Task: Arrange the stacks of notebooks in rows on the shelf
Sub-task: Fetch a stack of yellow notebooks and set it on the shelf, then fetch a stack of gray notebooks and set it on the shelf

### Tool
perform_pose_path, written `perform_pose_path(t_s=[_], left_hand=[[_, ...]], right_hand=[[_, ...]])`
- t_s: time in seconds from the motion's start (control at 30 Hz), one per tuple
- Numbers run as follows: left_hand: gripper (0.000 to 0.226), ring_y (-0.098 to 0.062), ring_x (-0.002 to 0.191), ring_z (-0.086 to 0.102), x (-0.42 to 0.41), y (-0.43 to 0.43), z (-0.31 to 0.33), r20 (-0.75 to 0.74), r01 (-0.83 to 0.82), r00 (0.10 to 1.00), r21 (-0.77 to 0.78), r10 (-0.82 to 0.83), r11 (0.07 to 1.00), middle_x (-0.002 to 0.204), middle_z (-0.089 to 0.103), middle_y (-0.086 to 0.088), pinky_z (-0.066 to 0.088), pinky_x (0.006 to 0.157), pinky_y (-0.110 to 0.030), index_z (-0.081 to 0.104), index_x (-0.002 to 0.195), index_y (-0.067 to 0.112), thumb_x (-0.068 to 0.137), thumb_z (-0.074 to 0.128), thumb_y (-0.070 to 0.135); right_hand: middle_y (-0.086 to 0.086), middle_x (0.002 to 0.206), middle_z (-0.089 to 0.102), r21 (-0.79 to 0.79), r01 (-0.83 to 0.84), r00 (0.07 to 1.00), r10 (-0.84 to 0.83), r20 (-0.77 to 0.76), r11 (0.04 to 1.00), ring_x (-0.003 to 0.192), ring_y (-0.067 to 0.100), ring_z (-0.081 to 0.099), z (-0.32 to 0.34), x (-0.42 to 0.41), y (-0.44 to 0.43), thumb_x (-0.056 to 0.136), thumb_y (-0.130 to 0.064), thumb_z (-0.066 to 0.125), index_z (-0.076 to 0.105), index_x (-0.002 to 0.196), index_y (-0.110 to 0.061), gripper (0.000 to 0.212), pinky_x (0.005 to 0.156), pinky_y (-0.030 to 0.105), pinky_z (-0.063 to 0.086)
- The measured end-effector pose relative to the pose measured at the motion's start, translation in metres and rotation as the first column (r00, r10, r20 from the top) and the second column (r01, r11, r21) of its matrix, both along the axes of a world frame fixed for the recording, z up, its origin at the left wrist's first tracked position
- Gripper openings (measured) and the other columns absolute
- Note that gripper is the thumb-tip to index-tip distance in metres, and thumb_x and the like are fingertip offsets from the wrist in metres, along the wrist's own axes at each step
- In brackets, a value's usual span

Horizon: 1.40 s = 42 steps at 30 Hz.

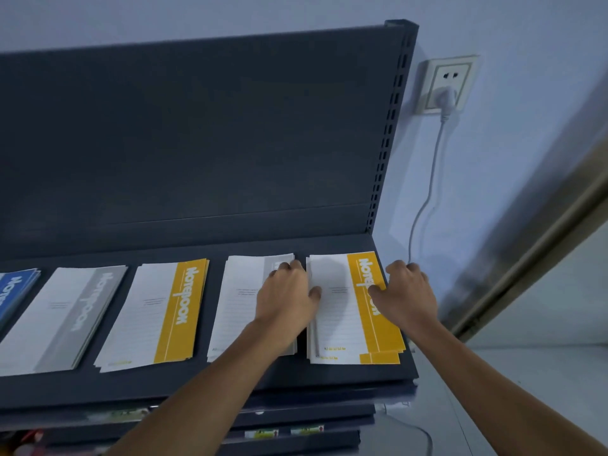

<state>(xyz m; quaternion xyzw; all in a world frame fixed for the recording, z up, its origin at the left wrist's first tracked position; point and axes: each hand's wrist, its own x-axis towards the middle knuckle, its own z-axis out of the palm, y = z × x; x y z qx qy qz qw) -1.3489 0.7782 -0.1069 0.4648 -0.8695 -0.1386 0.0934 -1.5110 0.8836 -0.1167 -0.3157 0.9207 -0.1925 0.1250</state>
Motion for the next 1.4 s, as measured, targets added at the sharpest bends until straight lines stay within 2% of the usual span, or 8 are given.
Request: perform_pose_path(t_s=[0.17,0.27,0.43,0.53,0.77,1.03,1.2,1.4], left_hand=[[0.036,-0.021,0.097,0.065,0.036,-0.022,0.011,-0.072,-0.016,0.997,0.037,0.019,0.999,0.114,0.066,-0.002,0.057,0.081,-0.038,0.057,0.126,0.014,0.094,0.064,0.03],[0.037,-0.019,0.095,0.066,0.065,-0.036,0.017,-0.089,-0.069,0.993,0.044,0.073,0.997,0.116,0.067,0.0,0.057,0.079,-0.036,0.058,0.128,0.017,0.094,0.063,0.032],[0.031,-0.019,0.095,0.065,0.131,-0.056,0.024,-0.096,-0.172,0.98,0.053,0.177,0.984,0.107,0.068,0.003,0.054,0.077,-0.034,0.06,0.12,0.019,0.094,0.062,0.036],[0.032,-0.02,0.095,0.064,0.182,-0.069,0.03,-0.071,-0.247,0.966,0.05,0.25,0.968,0.107,0.067,0.004,0.054,0.082,-0.038,0.059,0.122,0.021,0.094,0.059,0.037],[0.032,-0.021,0.089,0.065,0.324,-0.101,0.048,-0.087,-0.41,0.907,0.042,0.412,0.911,0.105,0.067,0.001,0.056,0.08,-0.04,0.059,0.12,0.019,0.093,0.057,0.036],[0.031,-0.016,0.092,0.063,0.535,-0.125,0.06,-0.168,-0.537,0.83,0.021,0.532,0.843,0.108,0.065,0.011,0.055,0.082,-0.039,0.057,0.121,0.025,0.093,0.053,0.038],[0.031,-0.023,0.097,0.062,0.664,-0.13,0.057,-0.15,-0.63,0.768,-0.01,0.622,0.776,0.108,0.065,0.001,0.055,0.082,-0.041,0.058,0.12,0.019,0.094,0.049,0.034],[0.021,-0.02,0.089,0.061,0.776,-0.139,0.056,-0.166,-0.726,0.682,-0.034,0.712,0.687,0.096,0.063,0.004,0.054,0.074,-0.04,0.057,0.106,0.021,0.091,0.053,0.035]], right_hand=[[0.005,0.13,0.052,-0.137,-0.143,0.989,0.137,-0.052,0.98,0.118,0.025,0.054,0.005,0.021,-0.018,0.091,-0.024,0.062,0.054,0.132,-0.014,0.043,0.08,0.034,0.048],[0.002,0.129,0.055,-0.152,-0.27,0.963,0.265,-0.051,0.951,0.115,0.021,0.059,0.007,0.045,-0.038,0.091,-0.025,0.061,0.057,0.13,-0.017,0.04,0.087,0.035,0.053],[0.001,0.122,0.058,-0.169,-0.443,0.895,0.445,-0.03,0.881,0.109,0.021,0.062,0.012,0.108,-0.088,0.091,-0.025,0.06,0.061,0.122,-0.02,0.032,0.087,0.037,0.054],[-0.001,0.12,0.059,-0.16,-0.574,0.817,0.576,-0.036,0.803,0.107,0.019,0.062,0.02,0.16,-0.12,0.092,-0.027,0.059,0.06,0.122,-0.022,0.03,0.086,0.037,0.054],[-0.002,0.119,0.055,-0.141,-0.793,0.606,0.791,-0.08,0.593,0.106,0.021,0.06,0.052,0.305,-0.187,0.094,-0.029,0.057,0.058,0.119,-0.022,0.026,0.085,0.038,0.051],[-0.012,0.11,0.053,-0.135,-0.901,0.428,0.897,-0.11,0.413,0.096,0.013,0.058,0.067,0.512,-0.254,0.093,-0.029,0.057,0.056,0.113,-0.028,0.02,0.081,0.034,0.05],[-0.013,0.107,0.054,-0.14,-0.94,0.33,0.935,-0.127,0.312,0.094,0.012,0.057,0.071,0.629,-0.284,0.092,-0.033,0.057,0.057,0.114,-0.03,0.022,0.081,0.033,0.048],[-0.011,0.113,0.053,-0.11,-0.983,0.165,0.976,-0.141,0.151,0.093,0.014,0.058,0.08,0.744,-0.317,0.094,-0.033,0.054,0.056,0.117,-0.029,0.023,0.084,0.034,0.05]])
